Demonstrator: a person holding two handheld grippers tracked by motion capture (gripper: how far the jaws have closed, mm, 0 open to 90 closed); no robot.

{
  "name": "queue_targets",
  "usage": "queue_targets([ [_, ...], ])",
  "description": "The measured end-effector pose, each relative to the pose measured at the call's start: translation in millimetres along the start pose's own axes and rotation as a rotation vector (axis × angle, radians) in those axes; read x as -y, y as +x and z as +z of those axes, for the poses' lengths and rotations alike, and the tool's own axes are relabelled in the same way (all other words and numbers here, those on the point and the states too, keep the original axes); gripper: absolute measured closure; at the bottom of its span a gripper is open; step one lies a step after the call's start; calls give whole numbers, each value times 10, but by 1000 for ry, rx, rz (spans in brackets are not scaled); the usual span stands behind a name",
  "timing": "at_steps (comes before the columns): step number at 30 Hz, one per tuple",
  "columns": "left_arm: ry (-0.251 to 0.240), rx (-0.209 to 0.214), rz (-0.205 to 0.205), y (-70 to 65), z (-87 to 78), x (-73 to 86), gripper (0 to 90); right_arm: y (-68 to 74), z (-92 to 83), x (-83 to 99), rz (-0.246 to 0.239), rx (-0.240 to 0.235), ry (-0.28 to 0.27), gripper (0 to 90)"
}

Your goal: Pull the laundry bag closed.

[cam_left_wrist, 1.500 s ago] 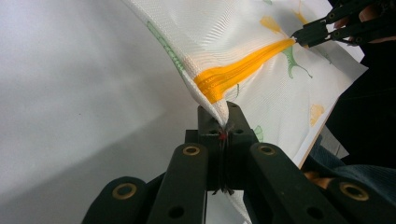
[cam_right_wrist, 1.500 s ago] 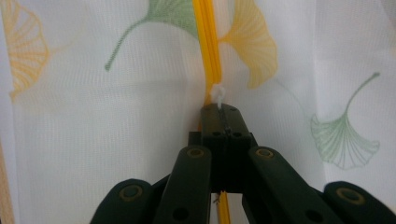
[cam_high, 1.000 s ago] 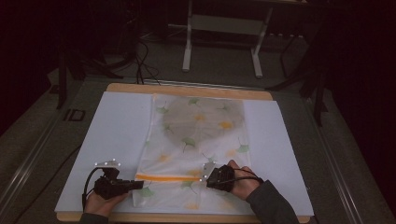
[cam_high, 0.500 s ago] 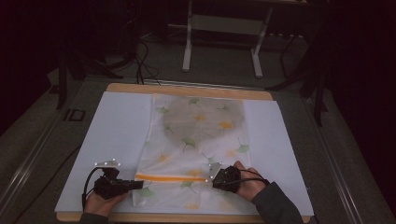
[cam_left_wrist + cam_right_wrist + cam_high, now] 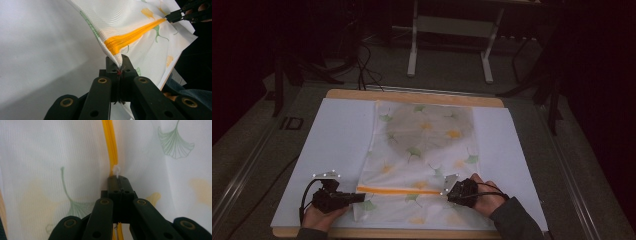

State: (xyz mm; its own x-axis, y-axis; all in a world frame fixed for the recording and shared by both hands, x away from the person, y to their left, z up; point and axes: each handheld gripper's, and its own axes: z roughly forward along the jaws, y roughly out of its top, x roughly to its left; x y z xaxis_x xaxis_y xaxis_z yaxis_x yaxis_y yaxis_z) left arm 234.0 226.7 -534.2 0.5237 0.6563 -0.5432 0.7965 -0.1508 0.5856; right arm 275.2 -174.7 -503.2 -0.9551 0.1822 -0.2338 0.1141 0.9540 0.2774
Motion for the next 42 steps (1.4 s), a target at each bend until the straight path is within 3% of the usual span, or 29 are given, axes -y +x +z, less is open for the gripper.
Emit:
queue_targets([
  [21,0,-1,-2,7,4,0,886,-66,-130,288,26,20,36,900],
  [32,-4,-2,-8,11,-7,3,886,-88,-190,348,-3,38,85,900],
  [42,0,3,-8,9,1,4,886,-97,-249,524,28,44,96,900],
])
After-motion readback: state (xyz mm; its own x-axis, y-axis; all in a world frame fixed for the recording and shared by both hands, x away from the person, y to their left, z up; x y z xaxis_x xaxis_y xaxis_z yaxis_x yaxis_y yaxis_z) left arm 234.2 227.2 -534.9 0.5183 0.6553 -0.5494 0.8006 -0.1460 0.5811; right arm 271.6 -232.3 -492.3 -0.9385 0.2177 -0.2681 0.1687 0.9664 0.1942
